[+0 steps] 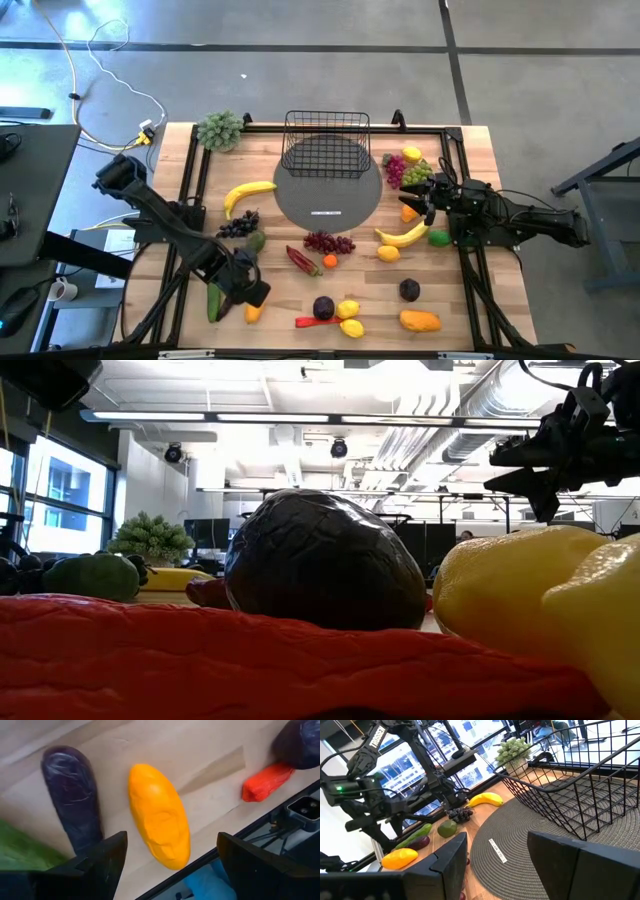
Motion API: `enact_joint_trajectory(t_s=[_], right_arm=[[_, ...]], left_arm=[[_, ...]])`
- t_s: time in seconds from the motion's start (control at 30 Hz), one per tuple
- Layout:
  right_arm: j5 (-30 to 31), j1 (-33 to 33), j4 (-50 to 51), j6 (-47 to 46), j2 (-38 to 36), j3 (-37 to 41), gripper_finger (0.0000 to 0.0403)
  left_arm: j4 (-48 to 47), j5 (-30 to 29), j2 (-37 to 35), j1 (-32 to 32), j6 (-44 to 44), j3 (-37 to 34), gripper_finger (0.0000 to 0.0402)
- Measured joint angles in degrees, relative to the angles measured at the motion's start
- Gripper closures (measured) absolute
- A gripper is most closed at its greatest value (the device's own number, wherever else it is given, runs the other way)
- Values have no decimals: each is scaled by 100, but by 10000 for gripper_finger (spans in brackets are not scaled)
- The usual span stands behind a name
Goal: Build produce basket
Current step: Put the bottom left yellow mango into the black wire basket
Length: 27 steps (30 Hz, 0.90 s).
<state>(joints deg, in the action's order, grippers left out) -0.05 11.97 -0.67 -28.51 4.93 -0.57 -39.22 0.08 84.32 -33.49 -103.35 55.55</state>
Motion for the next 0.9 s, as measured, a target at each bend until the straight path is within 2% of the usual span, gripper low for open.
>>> enact_joint_trajectory(t_s=[0.9], right_arm=[[-1,0,0,0,-4,2,213]], left_arm=[[619,81,1052,-38,-42,-7,103]])
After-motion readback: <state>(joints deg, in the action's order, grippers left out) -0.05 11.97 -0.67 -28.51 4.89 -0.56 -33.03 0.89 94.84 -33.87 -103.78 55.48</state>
